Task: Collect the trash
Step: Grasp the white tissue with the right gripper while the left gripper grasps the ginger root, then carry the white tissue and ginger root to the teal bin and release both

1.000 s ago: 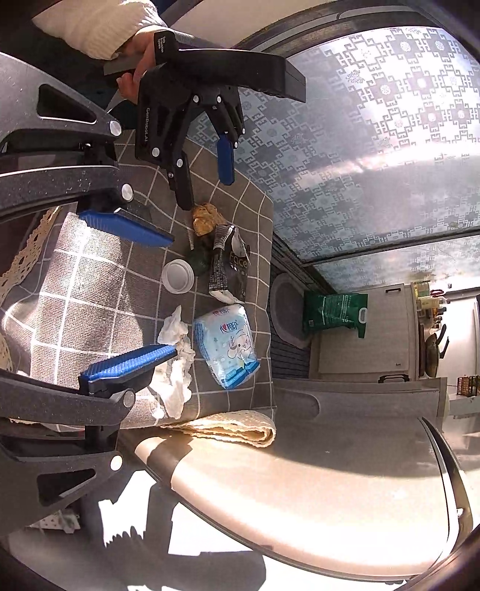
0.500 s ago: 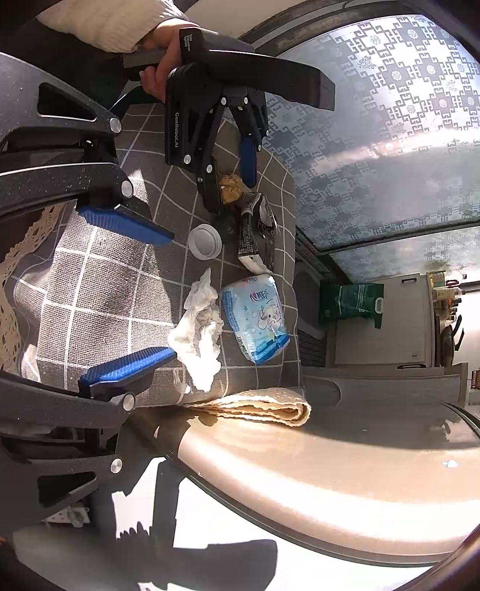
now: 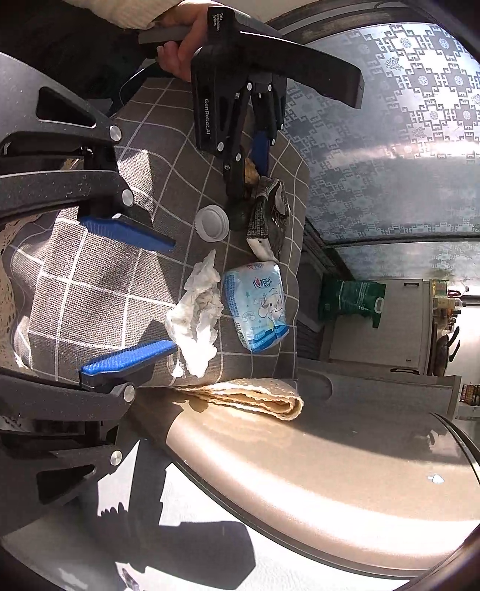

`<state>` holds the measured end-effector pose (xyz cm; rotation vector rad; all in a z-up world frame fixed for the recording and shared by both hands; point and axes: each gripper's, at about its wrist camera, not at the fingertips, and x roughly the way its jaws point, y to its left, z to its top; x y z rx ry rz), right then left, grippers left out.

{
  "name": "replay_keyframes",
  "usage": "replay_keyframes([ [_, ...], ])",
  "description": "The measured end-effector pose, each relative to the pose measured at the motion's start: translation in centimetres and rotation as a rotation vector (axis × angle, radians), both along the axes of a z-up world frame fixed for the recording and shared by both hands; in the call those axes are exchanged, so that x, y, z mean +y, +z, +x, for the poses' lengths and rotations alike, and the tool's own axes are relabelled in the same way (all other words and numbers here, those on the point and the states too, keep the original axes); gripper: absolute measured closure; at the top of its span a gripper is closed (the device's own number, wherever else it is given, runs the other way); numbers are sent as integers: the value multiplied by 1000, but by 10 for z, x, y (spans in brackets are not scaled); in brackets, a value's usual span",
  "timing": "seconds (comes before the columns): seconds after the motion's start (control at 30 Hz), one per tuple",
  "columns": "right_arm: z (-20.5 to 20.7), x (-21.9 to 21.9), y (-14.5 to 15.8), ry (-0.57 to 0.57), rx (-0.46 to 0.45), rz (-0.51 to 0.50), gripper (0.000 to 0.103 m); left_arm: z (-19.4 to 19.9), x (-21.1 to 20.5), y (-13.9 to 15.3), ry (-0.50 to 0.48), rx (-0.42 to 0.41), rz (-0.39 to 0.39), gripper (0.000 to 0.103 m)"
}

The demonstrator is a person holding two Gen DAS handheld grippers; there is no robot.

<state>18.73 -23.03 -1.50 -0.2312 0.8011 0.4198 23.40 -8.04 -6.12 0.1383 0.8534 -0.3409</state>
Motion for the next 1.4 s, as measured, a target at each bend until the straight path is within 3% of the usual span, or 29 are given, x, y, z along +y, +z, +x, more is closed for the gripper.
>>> replay_keyframes([
  [0.07, 4, 4, -1, -7, 6, -14, 62, -1, 4, 3, 8, -1, -15, 56],
  [0.17, 8, 11, -3, -3, 1, -32, 65, -4, 8, 7, 14, -7, -28, 56],
  [0.43, 20, 27, -12, 0, -30, -120, 66, -11, 25, 17, 27, -1, -88, 56],
  [0.77, 25, 51, -27, 1, -49, -293, 90, -25, 43, 28, 48, -29, -119, 56],
  [1.03, 16, 46, 1, -16, -55, -248, 93, -44, 47, 36, 63, -69, -130, 56],
  [1.4, 0, 74, 40, 31, -39, -60, 93, -69, 79, 59, 96, -121, -160, 56],
])
